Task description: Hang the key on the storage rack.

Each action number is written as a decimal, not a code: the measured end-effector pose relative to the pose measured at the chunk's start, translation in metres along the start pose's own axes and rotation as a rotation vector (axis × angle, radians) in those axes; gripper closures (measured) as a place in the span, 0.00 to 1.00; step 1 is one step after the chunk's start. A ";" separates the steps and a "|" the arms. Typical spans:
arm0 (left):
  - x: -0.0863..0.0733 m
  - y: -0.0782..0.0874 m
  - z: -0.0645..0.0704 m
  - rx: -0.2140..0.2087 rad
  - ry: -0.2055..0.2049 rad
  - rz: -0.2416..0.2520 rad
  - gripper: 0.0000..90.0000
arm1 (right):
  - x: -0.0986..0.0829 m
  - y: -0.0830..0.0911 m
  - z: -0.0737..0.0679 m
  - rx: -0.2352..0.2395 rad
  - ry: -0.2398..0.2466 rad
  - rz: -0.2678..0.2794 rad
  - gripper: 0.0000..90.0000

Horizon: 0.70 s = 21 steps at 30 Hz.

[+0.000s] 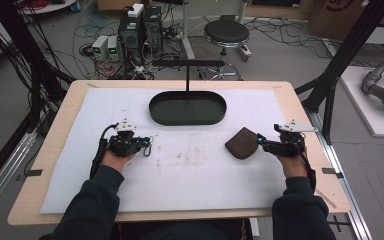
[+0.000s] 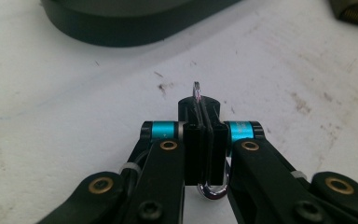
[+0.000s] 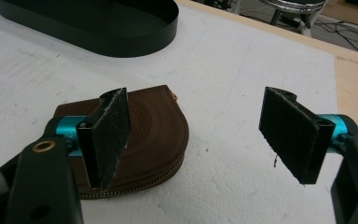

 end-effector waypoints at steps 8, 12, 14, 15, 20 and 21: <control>0.036 0.018 -0.002 -0.025 -0.043 0.122 0.98 | 0.001 -0.001 -0.001 0.003 -0.004 0.001 0.28; 0.065 0.023 -0.008 -0.024 -0.073 0.180 0.98 | 0.001 -0.001 -0.001 0.005 0.000 0.003 0.28; 0.079 0.023 -0.014 -0.028 -0.075 0.209 0.98 | 0.002 -0.001 -0.001 0.006 -0.003 0.005 0.28; 0.087 0.023 -0.017 -0.029 -0.075 0.233 0.98 | 0.002 -0.001 -0.001 0.008 -0.005 0.005 0.28; 0.127 0.018 -0.029 -0.029 -0.129 0.246 0.98 | 0.002 -0.001 0.001 0.010 -0.013 0.013 0.28; 0.135 0.017 -0.032 -0.030 -0.135 0.263 0.98 | 0.002 -0.001 0.001 0.012 -0.014 0.012 0.28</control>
Point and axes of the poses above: each handheld gripper's, and its own axes: y roughly backward along the jaws, x roughly out of its top, z roughly to its right, the point moved 7 cm from there along -y, roughly forward along the jaws, and after that the axes turned 5 degrees about -x, right-handed, at the moved point
